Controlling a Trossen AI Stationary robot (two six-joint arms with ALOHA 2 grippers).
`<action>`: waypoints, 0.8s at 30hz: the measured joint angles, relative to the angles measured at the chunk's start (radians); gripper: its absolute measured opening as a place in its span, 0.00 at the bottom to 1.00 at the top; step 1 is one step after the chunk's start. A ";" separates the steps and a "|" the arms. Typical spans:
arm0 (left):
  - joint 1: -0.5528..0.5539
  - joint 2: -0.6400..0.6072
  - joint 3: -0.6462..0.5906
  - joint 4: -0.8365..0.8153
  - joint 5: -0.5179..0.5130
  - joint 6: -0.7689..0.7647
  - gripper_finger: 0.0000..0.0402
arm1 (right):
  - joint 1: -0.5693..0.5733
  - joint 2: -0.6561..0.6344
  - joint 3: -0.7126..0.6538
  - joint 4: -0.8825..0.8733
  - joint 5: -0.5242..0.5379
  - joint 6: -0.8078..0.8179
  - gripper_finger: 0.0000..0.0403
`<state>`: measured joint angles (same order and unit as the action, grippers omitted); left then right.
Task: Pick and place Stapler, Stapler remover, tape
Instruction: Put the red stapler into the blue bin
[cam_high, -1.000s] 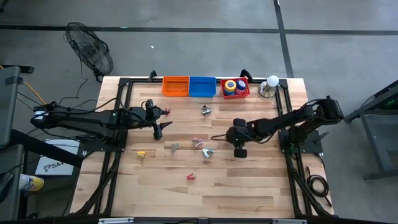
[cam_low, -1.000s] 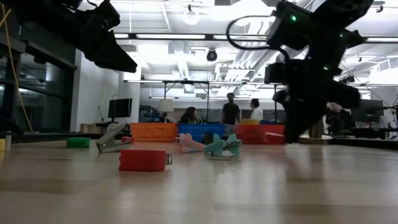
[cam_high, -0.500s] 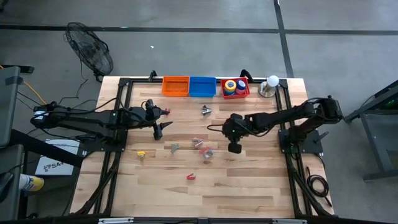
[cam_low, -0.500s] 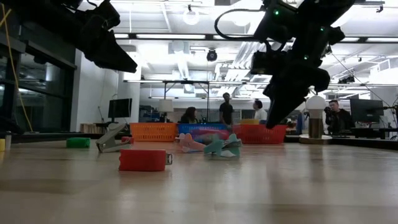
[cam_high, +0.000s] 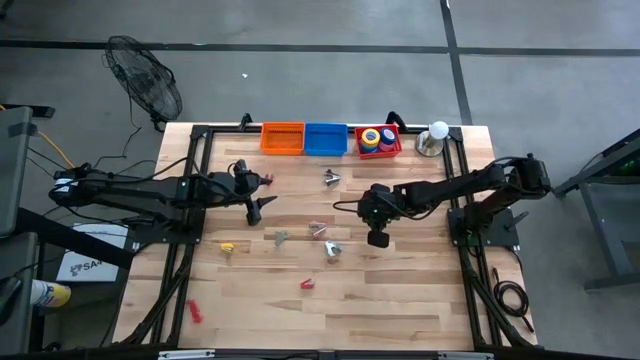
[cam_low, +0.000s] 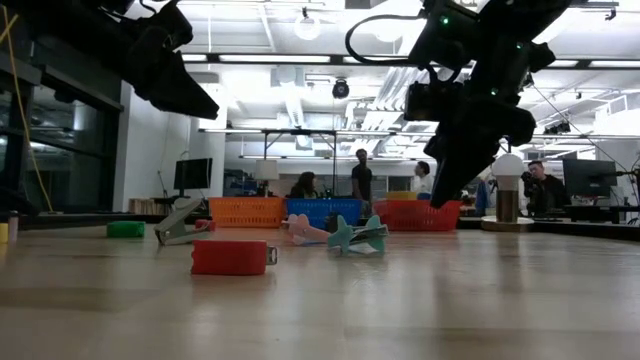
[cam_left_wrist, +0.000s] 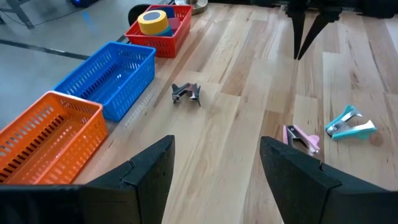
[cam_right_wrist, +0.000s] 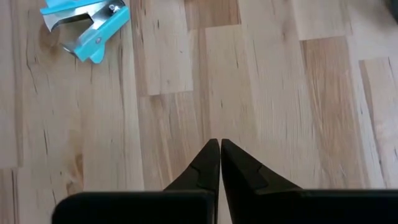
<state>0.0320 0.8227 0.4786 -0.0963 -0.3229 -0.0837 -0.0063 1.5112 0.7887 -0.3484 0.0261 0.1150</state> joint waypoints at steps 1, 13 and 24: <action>0.000 0.000 0.000 -0.004 0.000 0.000 0.58 | 0.000 0.000 0.000 0.000 0.000 0.000 0.02; 0.000 0.000 0.000 -0.010 -0.001 -0.001 0.58 | 0.000 0.000 0.000 -0.011 0.000 0.000 0.05; 0.000 -0.001 0.000 0.034 0.000 -0.007 0.58 | 0.000 0.000 0.000 -0.010 0.000 0.017 0.07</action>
<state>0.0320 0.8219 0.4786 -0.0620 -0.3231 -0.0906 -0.0063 1.5112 0.7891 -0.3581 0.0258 0.1319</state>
